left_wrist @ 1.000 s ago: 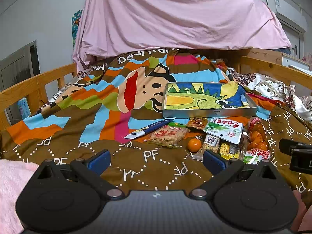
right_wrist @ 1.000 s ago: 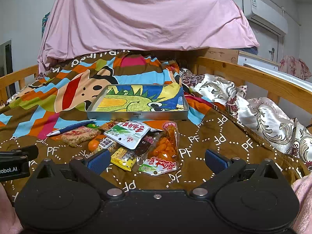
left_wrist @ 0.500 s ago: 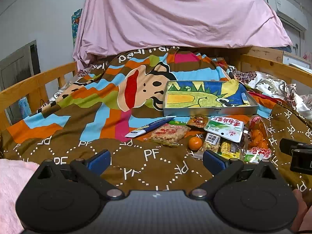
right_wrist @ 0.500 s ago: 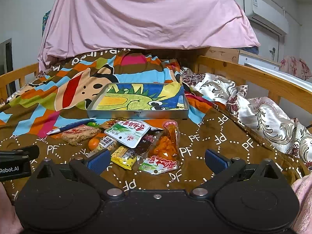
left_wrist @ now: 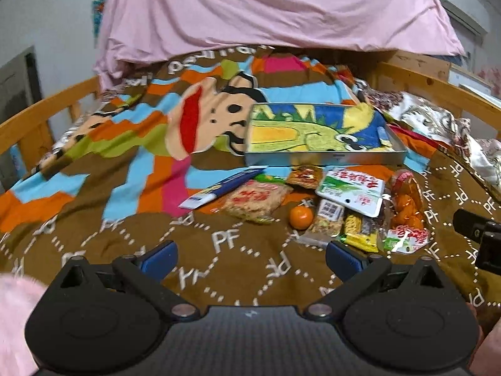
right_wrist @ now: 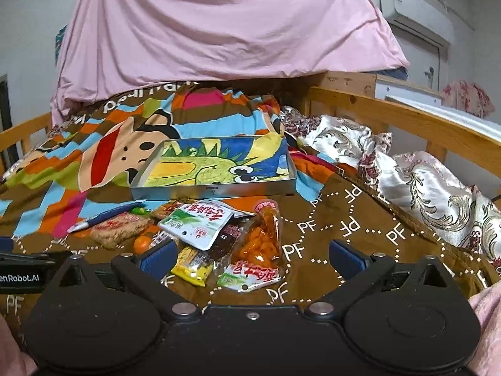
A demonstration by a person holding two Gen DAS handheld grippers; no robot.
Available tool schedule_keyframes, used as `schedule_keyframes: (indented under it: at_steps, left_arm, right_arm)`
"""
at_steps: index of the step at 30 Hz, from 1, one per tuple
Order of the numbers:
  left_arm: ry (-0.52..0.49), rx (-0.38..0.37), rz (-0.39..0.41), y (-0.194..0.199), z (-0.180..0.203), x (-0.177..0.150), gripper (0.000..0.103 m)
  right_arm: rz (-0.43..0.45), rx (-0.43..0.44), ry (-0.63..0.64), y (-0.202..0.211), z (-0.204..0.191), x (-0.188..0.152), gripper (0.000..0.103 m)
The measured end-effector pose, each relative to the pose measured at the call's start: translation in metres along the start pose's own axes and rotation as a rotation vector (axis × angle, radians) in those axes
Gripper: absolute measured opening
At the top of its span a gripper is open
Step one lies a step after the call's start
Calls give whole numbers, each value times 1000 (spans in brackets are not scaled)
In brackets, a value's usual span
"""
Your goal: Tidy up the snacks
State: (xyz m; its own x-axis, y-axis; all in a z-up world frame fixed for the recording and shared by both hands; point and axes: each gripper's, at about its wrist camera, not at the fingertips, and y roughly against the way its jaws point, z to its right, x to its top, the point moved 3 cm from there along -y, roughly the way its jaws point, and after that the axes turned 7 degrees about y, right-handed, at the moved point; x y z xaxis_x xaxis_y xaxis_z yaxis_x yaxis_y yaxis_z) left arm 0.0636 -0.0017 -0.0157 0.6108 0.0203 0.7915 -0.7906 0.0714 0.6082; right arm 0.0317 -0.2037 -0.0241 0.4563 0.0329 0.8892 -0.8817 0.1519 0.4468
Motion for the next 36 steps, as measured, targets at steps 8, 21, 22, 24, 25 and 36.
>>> schedule_keyframes:
  at_steps: [8,21,22,24,25,36]
  left_arm:
    - [-156,-140,-1,-39,19,35,103]
    - [-366,-320,-107,-108,36,40,103]
    - [-397,-328,-127,-115,35,38,103]
    - [-461,-336,-145,-125,32,35,103]
    - [-502,-338,-146,-130,31,34,103]
    - [-708,-494,-103,-139,20,32,101]
  right_arm:
    - [-15,-4,70,-42,10,21,103]
    - [-190,228,194,-109,-4,20,103]
    - [-213,260,193,-113,-8,18,102]
    - [-248,317,176,-121,-17,17,102]
    - [-272,350,151,-126,-21,17,102]
    - [-423,579,-181,-166,-61,43,91]
